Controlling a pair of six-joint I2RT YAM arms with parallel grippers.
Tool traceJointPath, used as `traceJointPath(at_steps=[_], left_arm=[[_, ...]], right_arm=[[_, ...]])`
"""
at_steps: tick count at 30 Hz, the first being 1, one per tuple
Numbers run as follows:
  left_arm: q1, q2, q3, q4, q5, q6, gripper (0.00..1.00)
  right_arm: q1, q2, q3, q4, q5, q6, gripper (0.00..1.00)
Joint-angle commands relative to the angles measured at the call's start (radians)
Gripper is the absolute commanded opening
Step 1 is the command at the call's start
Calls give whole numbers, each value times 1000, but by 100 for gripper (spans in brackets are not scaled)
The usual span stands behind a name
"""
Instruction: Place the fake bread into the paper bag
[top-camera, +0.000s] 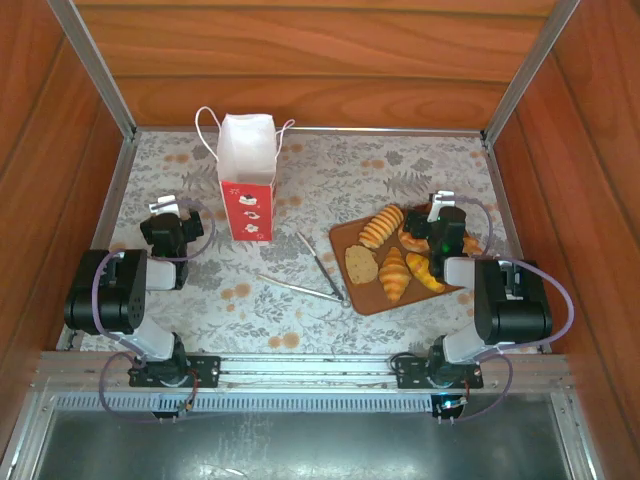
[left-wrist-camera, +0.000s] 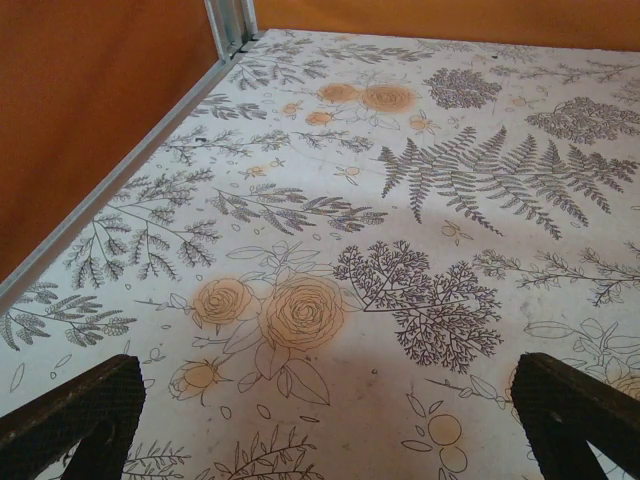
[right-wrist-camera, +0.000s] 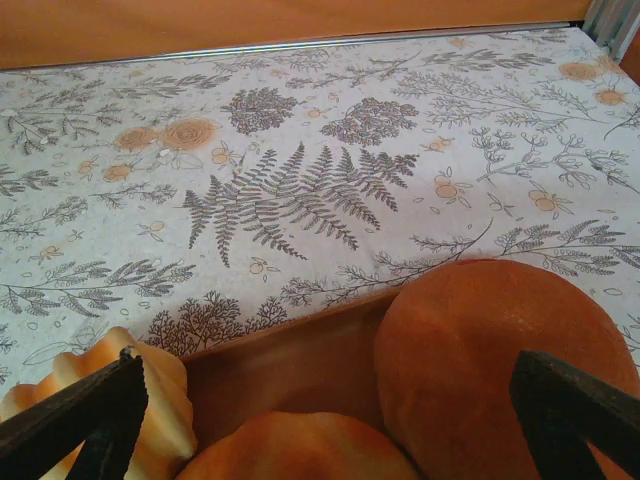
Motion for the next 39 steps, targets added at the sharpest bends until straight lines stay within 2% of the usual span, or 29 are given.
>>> traceJointPath(at_steps=[1, 39], left_arm=[[2, -13, 6, 17, 7, 0, 100], [1, -11, 6, 17, 4, 1, 100]], right_arm=[[-6, 7, 0, 7, -5, -16, 100], [-12, 8, 3, 5, -20, -13, 100]])
